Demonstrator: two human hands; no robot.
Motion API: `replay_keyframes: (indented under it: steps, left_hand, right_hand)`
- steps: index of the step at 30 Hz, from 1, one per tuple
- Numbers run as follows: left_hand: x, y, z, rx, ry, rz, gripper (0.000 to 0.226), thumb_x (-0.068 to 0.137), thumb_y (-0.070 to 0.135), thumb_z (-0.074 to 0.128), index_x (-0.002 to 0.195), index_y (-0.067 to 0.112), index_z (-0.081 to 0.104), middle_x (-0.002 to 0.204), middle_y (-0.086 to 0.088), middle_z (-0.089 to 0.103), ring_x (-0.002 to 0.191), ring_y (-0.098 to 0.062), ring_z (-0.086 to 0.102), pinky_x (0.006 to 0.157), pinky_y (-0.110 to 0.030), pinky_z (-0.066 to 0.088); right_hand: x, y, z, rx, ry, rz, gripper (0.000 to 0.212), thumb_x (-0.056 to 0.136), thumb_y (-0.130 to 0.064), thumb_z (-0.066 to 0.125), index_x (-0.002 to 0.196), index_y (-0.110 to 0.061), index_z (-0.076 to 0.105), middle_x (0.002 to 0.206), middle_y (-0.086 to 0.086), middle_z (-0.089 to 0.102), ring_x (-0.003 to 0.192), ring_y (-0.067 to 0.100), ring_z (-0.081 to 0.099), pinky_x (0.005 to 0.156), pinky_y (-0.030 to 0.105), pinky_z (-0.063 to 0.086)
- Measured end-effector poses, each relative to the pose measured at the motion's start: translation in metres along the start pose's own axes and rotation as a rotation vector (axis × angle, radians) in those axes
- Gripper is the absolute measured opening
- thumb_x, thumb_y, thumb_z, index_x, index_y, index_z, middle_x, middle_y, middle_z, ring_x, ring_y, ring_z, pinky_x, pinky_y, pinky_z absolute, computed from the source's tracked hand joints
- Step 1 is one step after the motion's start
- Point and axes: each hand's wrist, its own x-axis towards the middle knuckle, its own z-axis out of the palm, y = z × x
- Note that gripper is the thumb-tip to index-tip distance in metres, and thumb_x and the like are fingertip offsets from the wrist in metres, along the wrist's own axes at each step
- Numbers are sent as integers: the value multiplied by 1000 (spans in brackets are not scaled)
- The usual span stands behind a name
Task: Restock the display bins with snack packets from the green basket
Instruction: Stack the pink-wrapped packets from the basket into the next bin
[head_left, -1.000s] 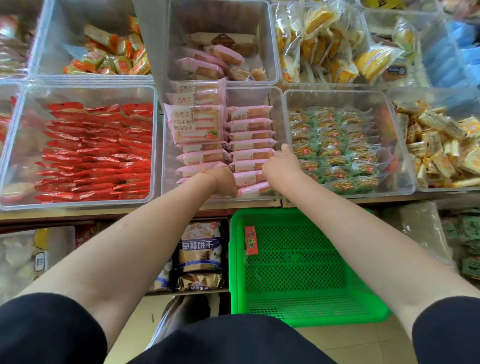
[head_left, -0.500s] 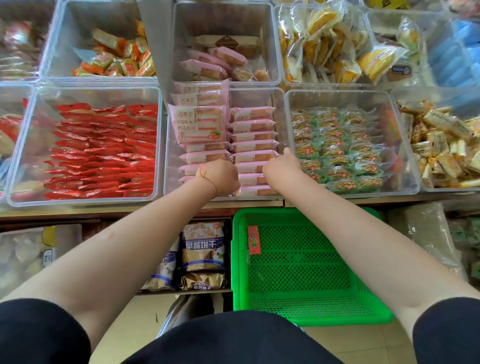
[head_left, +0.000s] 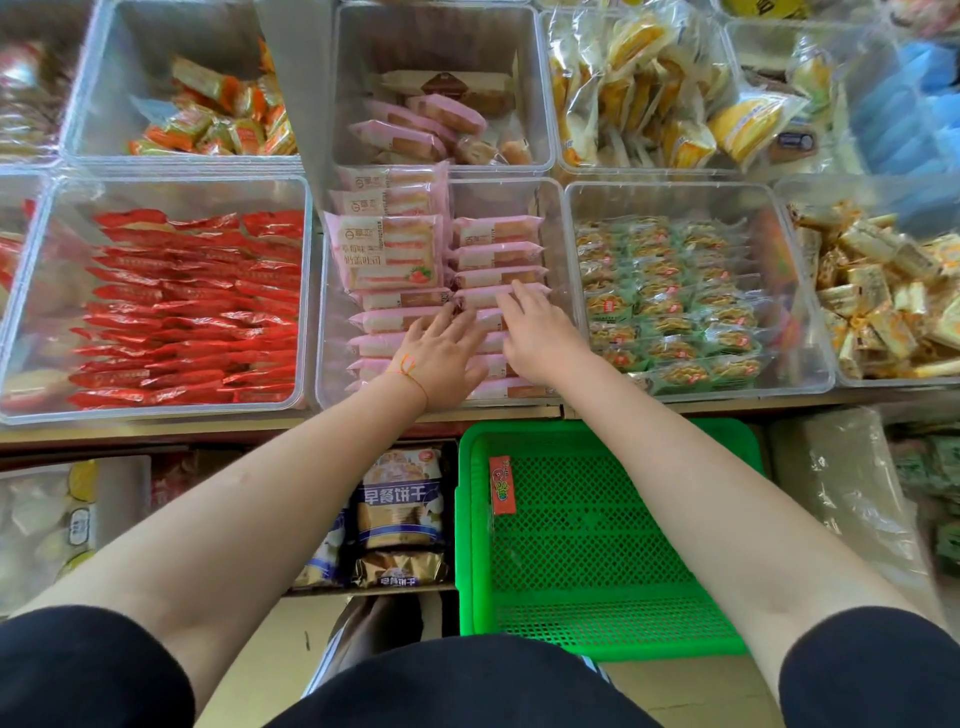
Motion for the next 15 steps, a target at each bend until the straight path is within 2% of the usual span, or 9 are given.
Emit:
replay_keyframes:
  steps: [1,3,4,6,8,10,12,13,15]
  left_hand:
    - [0,-3,2,-14,-4,11,59,102,48,28,156,29,18,166,3,7,152,-20,-3,122,-48,7]
    - [-2,-10,3,-23,33,20,55,103,46,27,155,30,22,165,4,9,152,-19,-1,122,-47,7]
    - [-3,-13,2,-38,66,10,54,103,45,28,155,29,24,165,4,11,152,-19,2,122,-46,9]
    - [-5,-16,1,-85,126,-21,54,103,44,30,154,28,25,165,2,13,152,-20,5,122,-46,11]
    - [-5,-12,1,-107,172,-32,54,102,44,32,153,26,28,164,0,16,152,-22,8,121,-45,13]
    - [-7,-6,2,-127,186,-26,56,101,46,34,153,25,29,164,-2,17,152,-23,10,120,-44,13]
    - [-10,-2,6,-144,171,-52,61,100,49,34,154,24,25,165,-2,14,152,-23,6,120,-45,10]
    - [-9,-2,8,-153,171,-76,63,99,50,34,155,24,23,165,-3,12,152,-23,4,121,-46,9]
    - [0,-3,7,-156,200,-111,65,98,50,33,156,21,21,165,-4,12,152,-23,4,122,-48,9]
  right_hand:
    - [1,0,6,-38,-41,13,58,99,-18,40,155,-10,22,162,16,15,149,32,15,120,46,20]
    - [0,-5,7,-135,-27,44,48,99,-22,37,145,-9,38,150,18,38,139,32,34,112,46,28]
    - [2,-8,3,-173,27,59,42,98,-23,36,136,-9,47,140,16,49,130,32,43,107,46,32]
    - [15,-13,-6,-194,192,80,36,98,-22,37,124,-8,57,128,16,58,119,32,51,101,45,38]
    - [38,-13,-13,-106,349,68,39,97,-19,40,131,-6,52,136,18,52,126,33,46,105,44,37]
    - [62,-10,-14,-21,309,57,50,97,-23,42,146,-9,37,151,20,37,141,35,32,116,46,27]
    - [77,-4,-8,-1,218,72,58,100,-34,40,154,-16,27,159,18,25,148,34,20,121,49,16]
    - [81,-3,-3,-16,204,94,58,101,-39,38,154,-19,27,159,16,27,148,34,21,120,50,16]
    - [80,-4,5,-108,237,132,54,102,-45,34,150,-21,34,151,15,40,140,34,33,113,50,26]
